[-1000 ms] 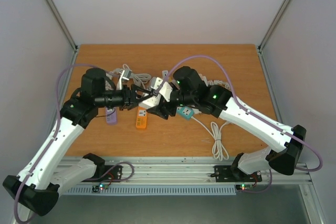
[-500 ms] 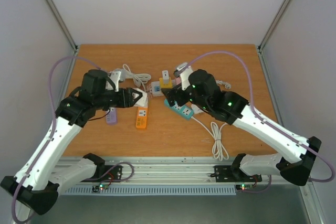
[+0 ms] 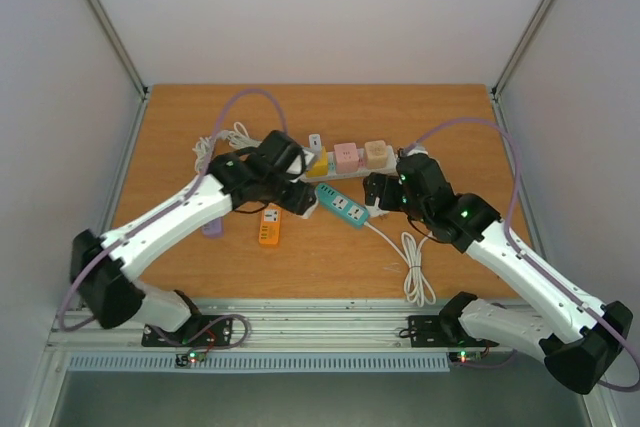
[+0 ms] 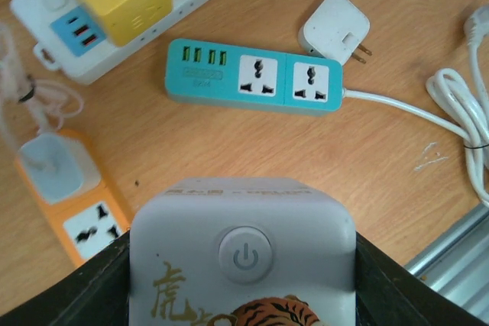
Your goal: Insert the plug
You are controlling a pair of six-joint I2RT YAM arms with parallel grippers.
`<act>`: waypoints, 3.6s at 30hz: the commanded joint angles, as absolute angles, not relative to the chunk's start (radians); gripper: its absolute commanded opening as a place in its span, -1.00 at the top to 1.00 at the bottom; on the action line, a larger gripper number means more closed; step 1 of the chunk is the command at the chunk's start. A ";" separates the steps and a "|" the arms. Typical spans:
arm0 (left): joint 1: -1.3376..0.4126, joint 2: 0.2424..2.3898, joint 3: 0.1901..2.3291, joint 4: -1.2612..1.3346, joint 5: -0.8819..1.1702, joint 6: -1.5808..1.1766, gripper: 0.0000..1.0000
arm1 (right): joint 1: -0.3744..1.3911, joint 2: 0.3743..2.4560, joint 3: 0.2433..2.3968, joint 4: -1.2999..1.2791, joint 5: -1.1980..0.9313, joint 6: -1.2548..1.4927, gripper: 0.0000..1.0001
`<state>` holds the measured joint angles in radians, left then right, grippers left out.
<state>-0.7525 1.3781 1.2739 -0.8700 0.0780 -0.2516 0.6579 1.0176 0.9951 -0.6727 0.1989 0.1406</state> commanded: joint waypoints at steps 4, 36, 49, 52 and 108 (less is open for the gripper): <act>-0.820 1.662 1.457 -0.818 0.059 -0.161 0.20 | 0.597 0.963 0.933 -0.712 0.198 0.275 -0.97; -0.821 1.958 1.528 -0.567 0.007 -0.118 0.24 | 0.523 0.864 0.885 -0.762 0.251 0.216 -0.97; -0.823 1.929 1.486 -0.594 0.008 -0.174 0.23 | 0.511 0.900 0.883 -0.755 0.227 0.217 -0.97; -0.823 1.896 1.442 -0.566 0.020 -0.180 0.23 | 0.509 0.902 0.878 -0.753 0.229 0.216 -0.97; -0.844 2.186 1.367 -0.853 -0.080 -0.233 0.46 | 0.497 0.915 0.911 -0.815 0.251 0.236 -0.97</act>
